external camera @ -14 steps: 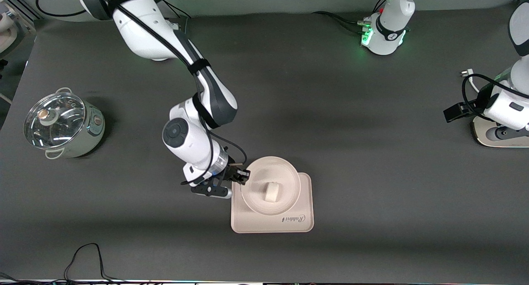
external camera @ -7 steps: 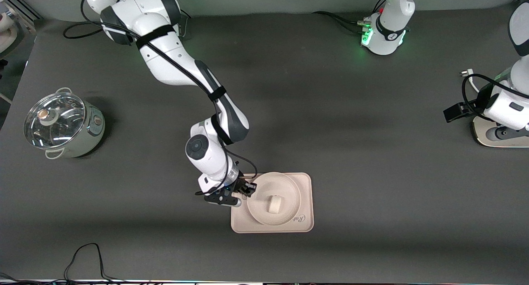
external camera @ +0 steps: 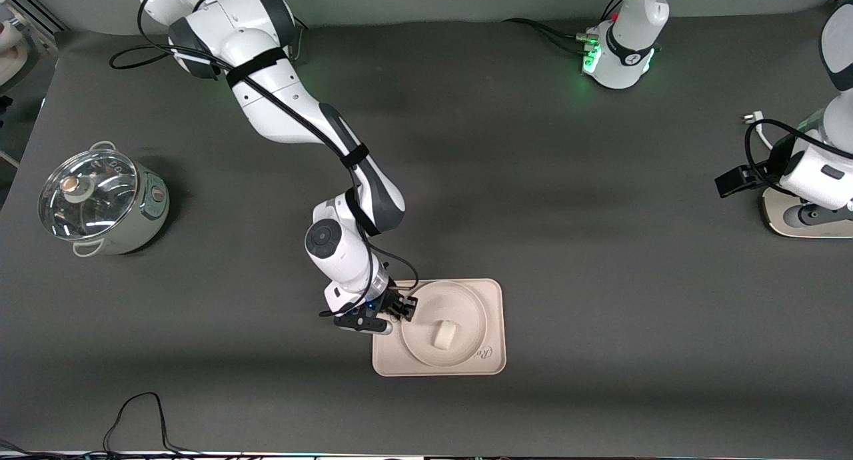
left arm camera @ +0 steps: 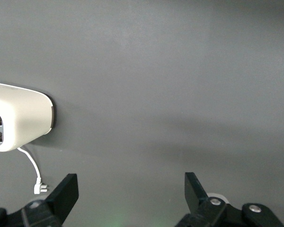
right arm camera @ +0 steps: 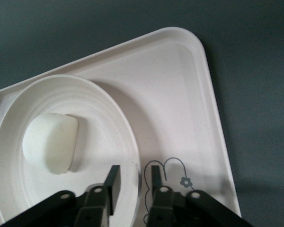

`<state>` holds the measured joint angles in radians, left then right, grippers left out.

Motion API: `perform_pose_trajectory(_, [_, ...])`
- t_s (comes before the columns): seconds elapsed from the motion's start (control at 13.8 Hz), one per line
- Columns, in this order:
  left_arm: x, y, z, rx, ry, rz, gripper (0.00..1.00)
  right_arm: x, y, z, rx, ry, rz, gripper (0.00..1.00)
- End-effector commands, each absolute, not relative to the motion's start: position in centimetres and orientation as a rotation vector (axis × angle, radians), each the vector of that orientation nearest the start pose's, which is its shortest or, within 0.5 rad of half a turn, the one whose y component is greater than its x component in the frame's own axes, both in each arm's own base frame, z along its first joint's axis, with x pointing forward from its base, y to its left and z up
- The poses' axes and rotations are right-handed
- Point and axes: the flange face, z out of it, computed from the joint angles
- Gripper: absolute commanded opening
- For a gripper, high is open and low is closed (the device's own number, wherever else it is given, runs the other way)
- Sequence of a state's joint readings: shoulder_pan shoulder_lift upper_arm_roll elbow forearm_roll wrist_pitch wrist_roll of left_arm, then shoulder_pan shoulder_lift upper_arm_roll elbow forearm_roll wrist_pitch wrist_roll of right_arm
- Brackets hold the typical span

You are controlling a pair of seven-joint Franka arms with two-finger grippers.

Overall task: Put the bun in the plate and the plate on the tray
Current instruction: 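Lower the plate onto the tray and open the right gripper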

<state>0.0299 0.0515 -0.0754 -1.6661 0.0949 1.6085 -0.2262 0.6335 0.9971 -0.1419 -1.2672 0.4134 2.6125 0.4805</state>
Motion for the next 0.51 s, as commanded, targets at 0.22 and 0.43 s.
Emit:
perform_pose_trajectory(0.22, [56.3, -1.7, 55.7, -3.021, -0.259, 0.149, 1.00, 68.4, 37.9, 23.2, -2.779, 0.309, -0.259, 0.96])
perform_pose_trajectory(0.43, [56.3, -1.7, 55.7, -3.021, -0.259, 0.149, 1.00, 67.7, 37.6, 30.2, -2.787, 0.271, -0.168, 1.00])
